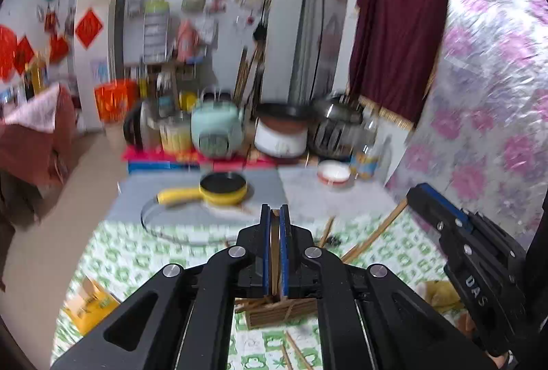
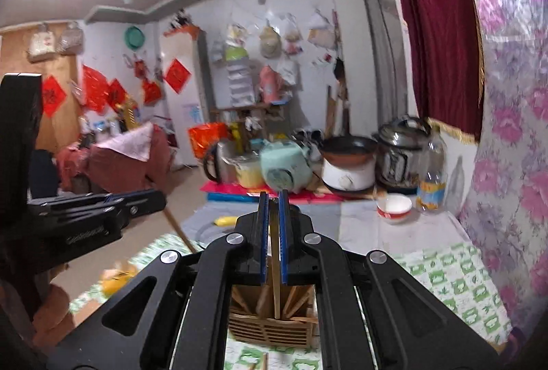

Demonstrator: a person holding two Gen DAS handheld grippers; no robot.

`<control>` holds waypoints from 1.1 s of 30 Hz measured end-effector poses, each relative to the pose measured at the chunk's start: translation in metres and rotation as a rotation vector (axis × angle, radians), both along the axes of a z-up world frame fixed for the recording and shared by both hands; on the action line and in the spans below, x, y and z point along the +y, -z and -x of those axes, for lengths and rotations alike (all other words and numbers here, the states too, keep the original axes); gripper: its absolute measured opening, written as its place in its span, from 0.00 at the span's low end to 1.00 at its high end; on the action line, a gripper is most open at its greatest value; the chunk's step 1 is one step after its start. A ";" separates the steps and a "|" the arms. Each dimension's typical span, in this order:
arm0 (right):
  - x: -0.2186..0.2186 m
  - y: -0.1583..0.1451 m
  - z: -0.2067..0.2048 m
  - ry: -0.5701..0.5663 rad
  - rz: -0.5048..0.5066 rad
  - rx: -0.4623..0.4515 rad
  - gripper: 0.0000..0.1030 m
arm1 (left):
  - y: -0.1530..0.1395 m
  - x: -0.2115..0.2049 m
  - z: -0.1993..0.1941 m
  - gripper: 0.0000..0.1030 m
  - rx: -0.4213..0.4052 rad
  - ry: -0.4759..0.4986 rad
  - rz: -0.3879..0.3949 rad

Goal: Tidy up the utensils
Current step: 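Lift both chopsticks up and lower them into the wooden holder, then open both tools to release the chopsticks into the holder, then move both open tools back to the last two chopsticks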

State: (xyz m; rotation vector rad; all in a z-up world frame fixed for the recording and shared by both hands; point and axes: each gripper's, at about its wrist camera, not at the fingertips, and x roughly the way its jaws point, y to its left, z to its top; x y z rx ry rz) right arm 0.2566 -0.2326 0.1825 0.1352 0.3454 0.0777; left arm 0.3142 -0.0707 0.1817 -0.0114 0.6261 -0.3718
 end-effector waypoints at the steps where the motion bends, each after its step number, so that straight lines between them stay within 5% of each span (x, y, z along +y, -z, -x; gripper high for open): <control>1: -0.001 0.018 -0.012 0.015 0.004 0.030 0.06 | 0.014 0.001 -0.008 0.06 0.024 -0.011 0.002; 3: -0.001 0.047 -0.031 -0.001 0.008 0.119 0.07 | 0.040 0.003 -0.022 0.06 0.088 -0.002 0.006; 5: -0.006 0.063 -0.036 -0.025 -0.019 0.165 0.10 | 0.062 0.007 -0.028 0.19 0.152 0.004 0.011; 7: -0.013 0.064 -0.028 -0.013 -0.028 0.147 0.16 | 0.065 0.013 -0.021 0.61 0.132 -0.011 0.012; 13: -0.019 0.044 0.013 -0.009 -0.006 0.094 0.22 | 0.045 0.026 0.016 0.84 0.037 -0.053 -0.037; 24: -0.011 0.039 0.112 -0.013 0.015 0.080 0.35 | 0.040 0.047 0.105 0.93 0.003 -0.079 -0.039; 33: -0.007 0.055 0.186 -0.024 -0.005 0.082 0.42 | 0.067 0.064 0.183 0.94 -0.004 -0.100 -0.054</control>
